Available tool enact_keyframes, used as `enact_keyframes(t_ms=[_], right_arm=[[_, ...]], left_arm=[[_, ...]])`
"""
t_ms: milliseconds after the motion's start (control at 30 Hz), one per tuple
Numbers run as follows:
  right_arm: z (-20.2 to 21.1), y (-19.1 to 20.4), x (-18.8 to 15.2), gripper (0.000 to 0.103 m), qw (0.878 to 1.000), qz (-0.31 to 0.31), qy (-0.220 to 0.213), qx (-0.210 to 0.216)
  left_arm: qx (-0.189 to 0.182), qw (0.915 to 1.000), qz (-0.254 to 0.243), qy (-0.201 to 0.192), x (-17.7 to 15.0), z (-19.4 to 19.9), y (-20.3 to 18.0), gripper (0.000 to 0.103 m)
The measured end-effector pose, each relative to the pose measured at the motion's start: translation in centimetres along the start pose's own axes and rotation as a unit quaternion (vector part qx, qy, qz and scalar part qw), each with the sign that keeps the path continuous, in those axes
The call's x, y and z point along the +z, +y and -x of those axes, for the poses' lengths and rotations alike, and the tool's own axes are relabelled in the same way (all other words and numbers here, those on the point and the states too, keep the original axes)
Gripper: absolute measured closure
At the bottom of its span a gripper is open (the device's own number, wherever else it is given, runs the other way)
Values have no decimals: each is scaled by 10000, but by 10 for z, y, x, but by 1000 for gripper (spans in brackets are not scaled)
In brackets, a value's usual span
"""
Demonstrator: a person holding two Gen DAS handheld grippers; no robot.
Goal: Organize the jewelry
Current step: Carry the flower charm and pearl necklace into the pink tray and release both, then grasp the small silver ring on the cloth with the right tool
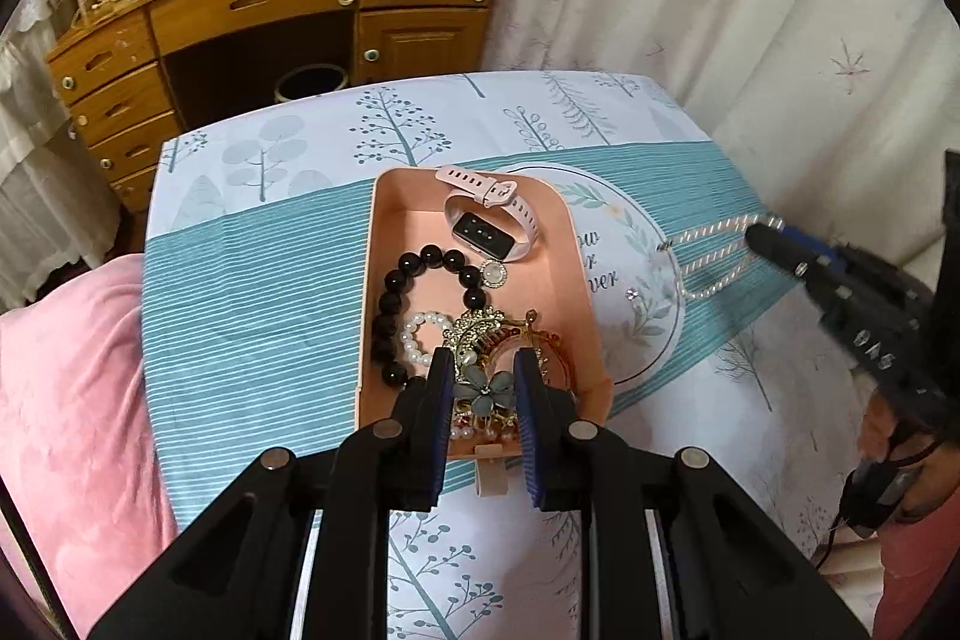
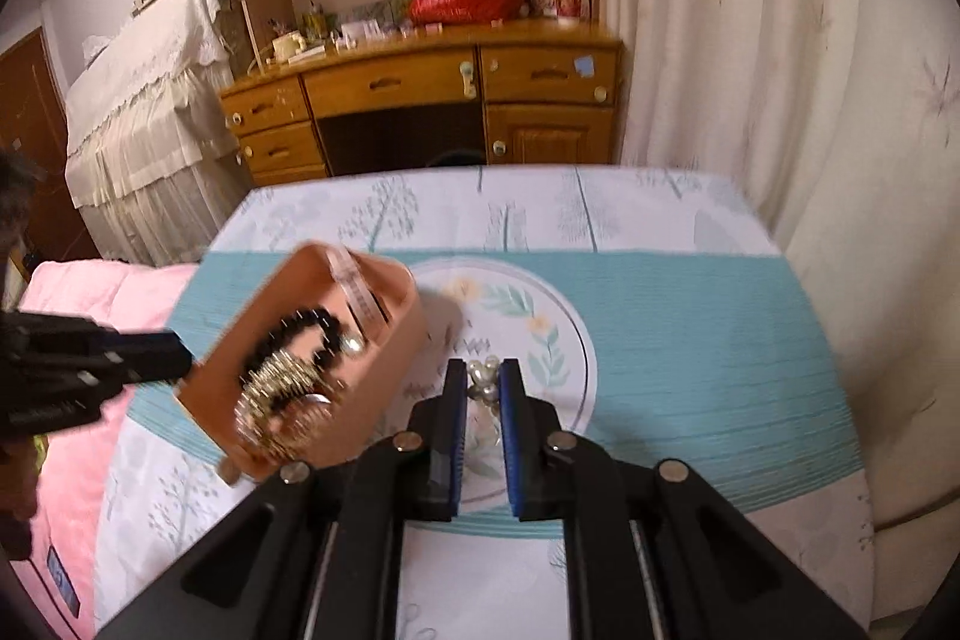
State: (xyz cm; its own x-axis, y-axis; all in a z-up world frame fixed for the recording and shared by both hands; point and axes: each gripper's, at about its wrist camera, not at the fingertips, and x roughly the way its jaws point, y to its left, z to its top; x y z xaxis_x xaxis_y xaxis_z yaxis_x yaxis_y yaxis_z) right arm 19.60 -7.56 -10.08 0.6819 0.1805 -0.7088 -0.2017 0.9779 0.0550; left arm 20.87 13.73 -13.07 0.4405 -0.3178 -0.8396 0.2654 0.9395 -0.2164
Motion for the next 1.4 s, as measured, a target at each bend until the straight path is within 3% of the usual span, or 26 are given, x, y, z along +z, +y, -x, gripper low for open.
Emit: enact_keyframes(t_ms=[133, 333, 467, 533, 600, 700, 900, 1067, 1133, 1400], right_arm=[[20, 17, 16, 93, 9990, 4, -413, 152], [29, 46, 37, 93, 9932, 129, -878, 759], [20, 65, 41, 93, 9900, 227, -883, 1076], [10, 72, 39, 92, 9898, 193, -697, 1230], [-2, 75, 37, 82, 9910, 150, -433, 1256], [-8, 77, 30, 71, 9934, 120, -299, 1099], [-13, 64, 11, 69, 9950, -321, -74, 939], [-25, 40, -9, 69, 9961, -777, 241, 330], [-33, 27, -18, 69, 9943, -998, 355, -76], [-73, 3, -42, 69, 9881, -1090, 701, -831]], left_arm=[[-233, 9997, -85, -38, -1, -3, 5, 85], [-471, 9988, -107, -127, -2, -7, 12, 85], [-533, 9982, -89, -252, -4, -8, 16, 85], [-565, 9982, -87, -206, -5, -10, 18, 75], [-524, 9985, -39, -123, -5, -13, 21, 65], [-537, 9985, 17, -135, -6, -10, 26, 53], [-424, 9990, 120, -116, -9, -8, 35, 41], [-251, 9996, 147, -69, -12, -7, 40, 30], [-109, 9998, 162, -39, -15, -7, 42, 21], [244, 9992, 303, 36, -25, -7, 55, 14]])
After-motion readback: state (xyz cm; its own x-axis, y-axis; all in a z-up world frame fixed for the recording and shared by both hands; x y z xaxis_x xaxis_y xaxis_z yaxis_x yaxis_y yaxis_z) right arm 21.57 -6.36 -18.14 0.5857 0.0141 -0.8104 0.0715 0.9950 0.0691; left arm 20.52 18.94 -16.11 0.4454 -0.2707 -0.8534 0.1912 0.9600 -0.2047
